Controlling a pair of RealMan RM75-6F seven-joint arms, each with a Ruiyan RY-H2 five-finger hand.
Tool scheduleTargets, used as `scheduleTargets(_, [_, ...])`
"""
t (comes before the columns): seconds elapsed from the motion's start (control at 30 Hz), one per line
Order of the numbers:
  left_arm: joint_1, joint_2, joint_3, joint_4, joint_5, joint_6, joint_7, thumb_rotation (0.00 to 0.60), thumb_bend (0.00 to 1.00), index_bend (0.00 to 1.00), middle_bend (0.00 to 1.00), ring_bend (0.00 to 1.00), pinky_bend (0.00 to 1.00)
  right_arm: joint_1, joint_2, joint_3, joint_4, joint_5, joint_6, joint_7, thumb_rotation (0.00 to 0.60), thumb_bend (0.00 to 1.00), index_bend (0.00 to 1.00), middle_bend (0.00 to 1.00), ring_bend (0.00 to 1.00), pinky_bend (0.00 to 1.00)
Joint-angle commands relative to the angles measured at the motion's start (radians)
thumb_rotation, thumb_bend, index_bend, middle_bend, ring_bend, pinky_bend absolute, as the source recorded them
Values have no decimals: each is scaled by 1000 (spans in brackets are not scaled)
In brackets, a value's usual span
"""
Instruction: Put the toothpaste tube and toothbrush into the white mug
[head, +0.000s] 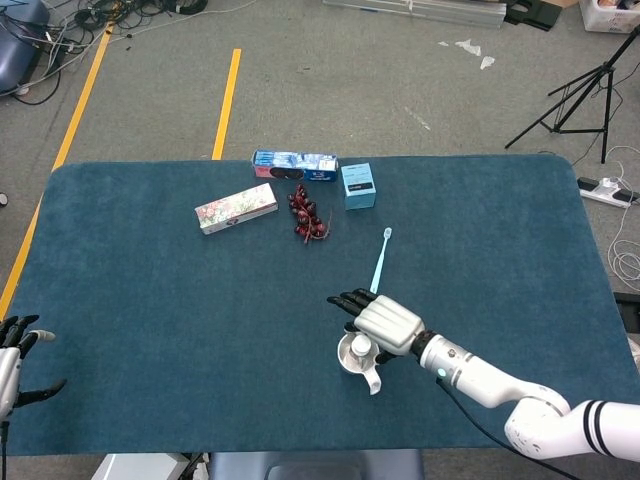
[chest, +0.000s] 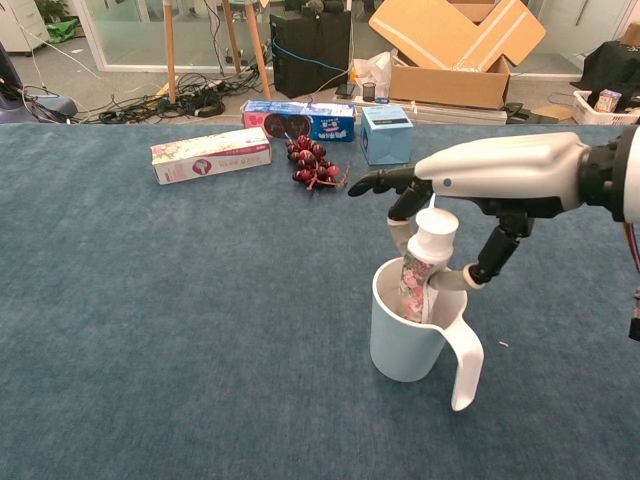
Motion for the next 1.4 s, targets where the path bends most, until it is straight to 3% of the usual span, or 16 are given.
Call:
scheduleTargets(0.03, [0, 1, 0, 0, 1, 1, -1, 600, 68, 334, 164, 96, 74, 3, -5, -1, 5, 3, -2, 1, 600, 252, 646, 32, 0, 110])
scheduleTargets(0.23, [1, 2, 0, -2, 2, 0, -1, 600, 68, 334, 165, 96, 74, 8, -13, -4, 14, 4, -2, 9, 600, 247, 640, 32, 0, 110])
scheduleTargets(0.87, [2, 3, 1, -5, 3, 0, 2, 600, 68, 334, 165, 96, 74, 14, -23, -15, 26, -8, 6, 33, 600, 182, 489, 28, 0, 110])
scheduleTargets(1.4, [2, 4, 2, -6, 4, -1, 4, 600, 68, 334, 165, 96, 74, 12, -18, -25, 33, -9, 13, 44, 600, 178, 482, 26, 0, 110])
